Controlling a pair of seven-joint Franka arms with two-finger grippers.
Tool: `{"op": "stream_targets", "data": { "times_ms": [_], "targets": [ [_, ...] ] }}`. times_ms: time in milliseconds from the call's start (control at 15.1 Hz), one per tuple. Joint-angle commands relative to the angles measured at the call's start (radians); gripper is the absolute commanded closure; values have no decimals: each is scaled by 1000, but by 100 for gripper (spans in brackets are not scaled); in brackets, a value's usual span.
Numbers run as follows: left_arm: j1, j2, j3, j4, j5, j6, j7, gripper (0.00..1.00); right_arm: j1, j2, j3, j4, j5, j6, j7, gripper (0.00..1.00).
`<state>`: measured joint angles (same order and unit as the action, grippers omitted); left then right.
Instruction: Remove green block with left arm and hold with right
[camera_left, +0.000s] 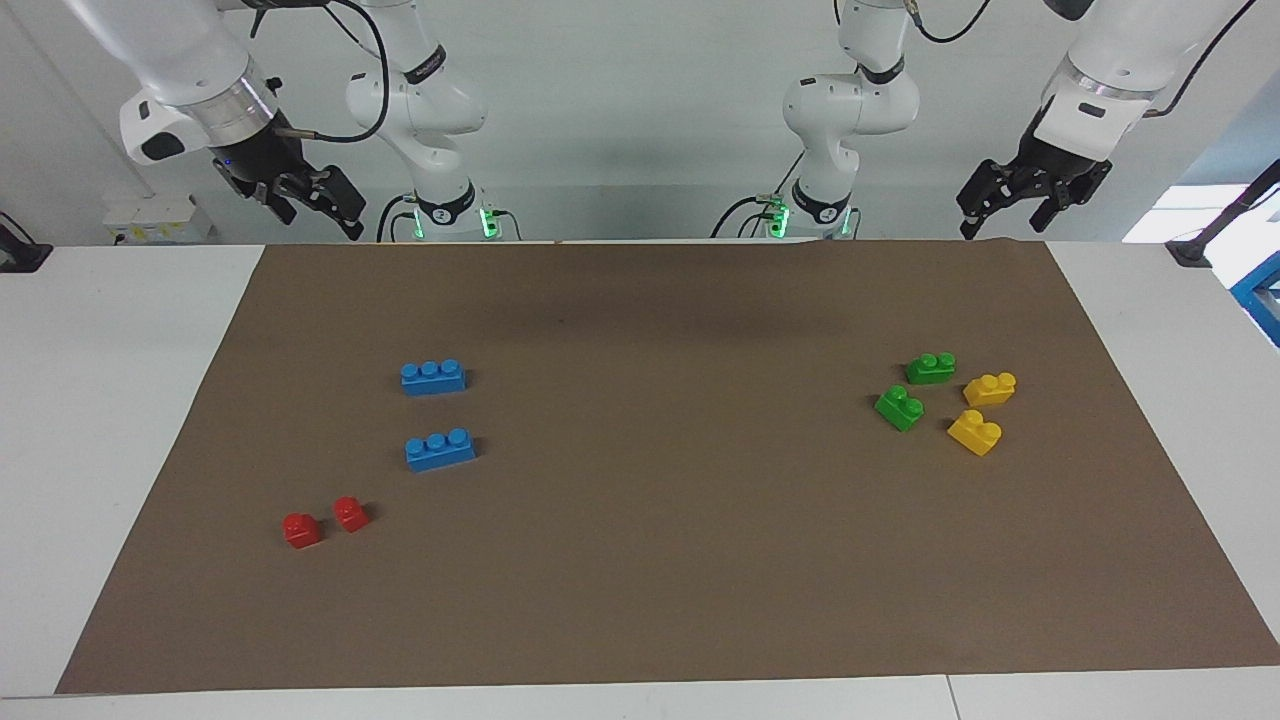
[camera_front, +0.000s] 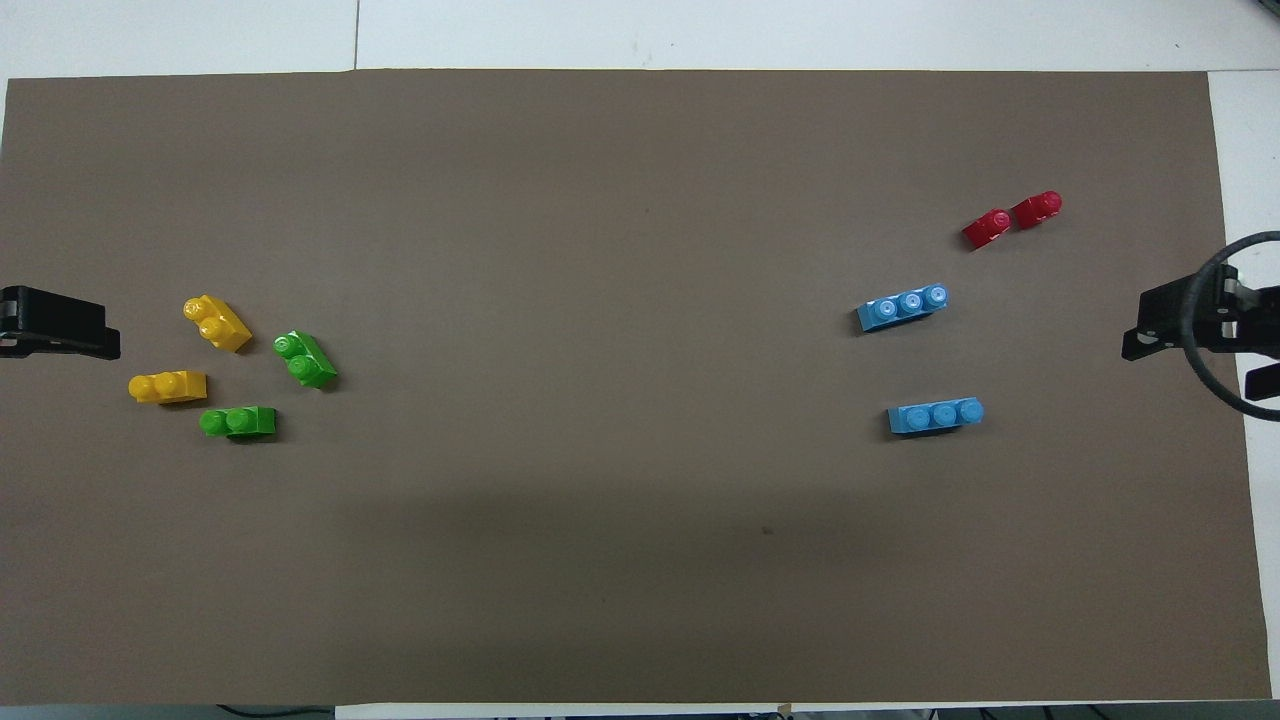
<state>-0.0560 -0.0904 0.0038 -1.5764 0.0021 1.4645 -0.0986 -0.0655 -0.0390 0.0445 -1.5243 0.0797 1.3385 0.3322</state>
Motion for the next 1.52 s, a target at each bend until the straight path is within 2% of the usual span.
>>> {"op": "stream_targets", "data": {
  "times_ms": [0, 66, 132, 1058, 1190, 1455],
  "targets": [
    [15, -11, -8, -7, -16, 10, 13, 0, 97, 24, -88, 24, -35, -19, -29, 0],
    [13, -11, -8, -5, -16, 11, 13, 0, 122, 24, -130, 26, -34, -19, -29, 0],
    [13, -9, -8, -5, -16, 11, 13, 0, 122, 24, -133, 27, -32, -19, -29, 0],
    [8, -11, -8, -5, -16, 14, 13, 0, 116, 27, -132, 39, -89, -10, -32, 0],
    [8, -9, -8, -5, -16, 14, 13, 0, 115, 43, -133, 76, -83, -5, -30, 0],
    [7, -9, -10, -5, -16, 14, 13, 0, 115, 45, -133, 82, -83, 14, -30, 0]
  ]
}}
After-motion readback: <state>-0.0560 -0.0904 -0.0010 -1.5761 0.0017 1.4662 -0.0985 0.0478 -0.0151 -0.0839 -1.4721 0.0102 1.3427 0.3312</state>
